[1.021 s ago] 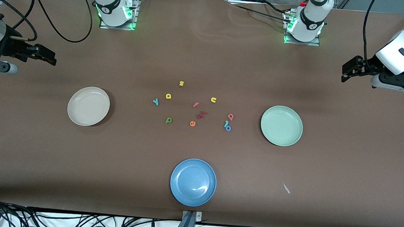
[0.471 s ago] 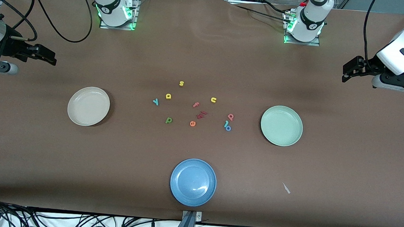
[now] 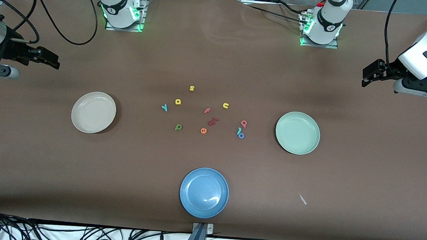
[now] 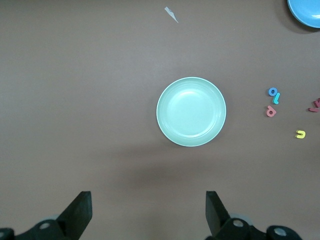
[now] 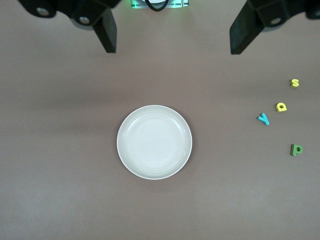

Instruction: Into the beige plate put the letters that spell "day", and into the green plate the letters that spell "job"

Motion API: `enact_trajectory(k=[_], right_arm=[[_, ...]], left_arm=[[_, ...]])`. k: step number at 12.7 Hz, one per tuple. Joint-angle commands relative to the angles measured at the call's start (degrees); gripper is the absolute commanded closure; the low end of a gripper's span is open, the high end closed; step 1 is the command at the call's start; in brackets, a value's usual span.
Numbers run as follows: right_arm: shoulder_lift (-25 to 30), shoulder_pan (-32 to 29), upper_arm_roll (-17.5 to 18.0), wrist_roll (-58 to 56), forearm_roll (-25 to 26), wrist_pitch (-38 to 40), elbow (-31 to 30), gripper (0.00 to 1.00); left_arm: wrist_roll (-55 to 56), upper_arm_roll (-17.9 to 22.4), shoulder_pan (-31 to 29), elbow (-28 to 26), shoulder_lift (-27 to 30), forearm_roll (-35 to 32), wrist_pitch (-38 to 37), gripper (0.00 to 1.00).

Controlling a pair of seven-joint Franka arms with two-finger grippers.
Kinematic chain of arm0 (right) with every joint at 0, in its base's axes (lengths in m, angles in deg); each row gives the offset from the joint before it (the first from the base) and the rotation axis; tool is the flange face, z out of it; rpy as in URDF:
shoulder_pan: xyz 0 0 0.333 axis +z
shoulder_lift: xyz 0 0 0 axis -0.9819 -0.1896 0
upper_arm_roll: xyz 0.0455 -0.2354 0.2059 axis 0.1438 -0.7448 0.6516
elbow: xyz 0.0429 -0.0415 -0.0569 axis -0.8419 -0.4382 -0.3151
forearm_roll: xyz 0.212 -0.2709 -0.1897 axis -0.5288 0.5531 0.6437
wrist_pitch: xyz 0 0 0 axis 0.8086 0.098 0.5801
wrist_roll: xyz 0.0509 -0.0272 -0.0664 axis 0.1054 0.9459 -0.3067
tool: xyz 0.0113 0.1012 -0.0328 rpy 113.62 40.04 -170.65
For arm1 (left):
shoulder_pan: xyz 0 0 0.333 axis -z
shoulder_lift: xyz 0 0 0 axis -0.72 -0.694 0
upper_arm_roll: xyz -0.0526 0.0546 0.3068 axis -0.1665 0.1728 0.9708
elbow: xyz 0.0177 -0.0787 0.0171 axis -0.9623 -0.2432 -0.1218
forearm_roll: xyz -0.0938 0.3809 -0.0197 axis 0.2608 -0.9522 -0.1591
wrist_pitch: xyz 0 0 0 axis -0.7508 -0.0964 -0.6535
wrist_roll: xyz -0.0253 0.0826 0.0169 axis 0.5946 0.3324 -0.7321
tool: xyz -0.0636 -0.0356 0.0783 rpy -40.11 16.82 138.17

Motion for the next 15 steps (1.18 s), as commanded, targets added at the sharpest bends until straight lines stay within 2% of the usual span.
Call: enact_trajectory(k=[1,15], right_arm=[[0.06,-0.36,0.12,-0.61,-0.97,0.57,0.27,0.0],[0.06,-0.36,0.2,-0.61,-0.97,0.57,0.27,0.0]], left_arm=[[-0.2,-0.12,-0.27,1.41,-0.47,0.36,-1.37,0.0],[-0.11,-0.12,-0.27,1.32,-0.38,0.45,-2.33,0.0]])
